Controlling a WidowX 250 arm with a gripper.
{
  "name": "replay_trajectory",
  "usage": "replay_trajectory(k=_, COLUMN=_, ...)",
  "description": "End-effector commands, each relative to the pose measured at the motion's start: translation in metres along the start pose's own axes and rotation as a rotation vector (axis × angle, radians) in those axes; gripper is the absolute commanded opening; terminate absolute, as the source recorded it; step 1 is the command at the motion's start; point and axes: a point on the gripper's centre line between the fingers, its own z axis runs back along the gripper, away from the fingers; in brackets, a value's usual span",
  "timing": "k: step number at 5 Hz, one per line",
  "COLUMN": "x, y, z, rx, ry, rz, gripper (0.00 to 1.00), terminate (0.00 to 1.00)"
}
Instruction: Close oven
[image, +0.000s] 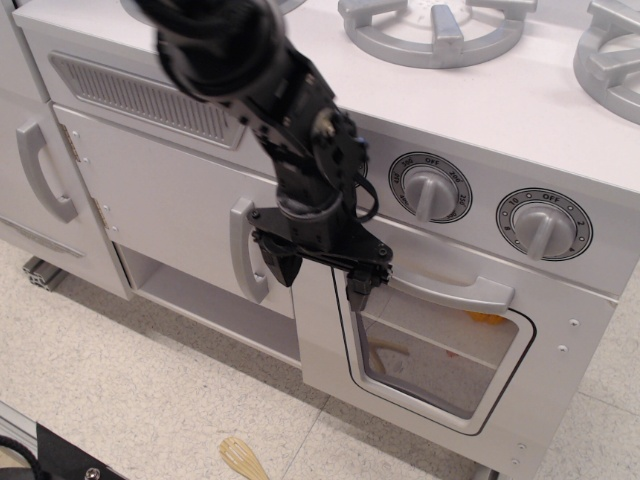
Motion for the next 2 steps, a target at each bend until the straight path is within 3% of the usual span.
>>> replay_trajectory(k=1, x=-0.0097, y=0.0029, z=0.0359, rx=-0.006, ry=0.001, rz=-0.045, gripper=1.0, terminate=0.0)
replay_trajectory(k=2, x=-0.0097, y=0.0029, z=0.0359, rx=-0.006, ry=0.001, rz=-0.045, gripper=1.0, terminate=1.0)
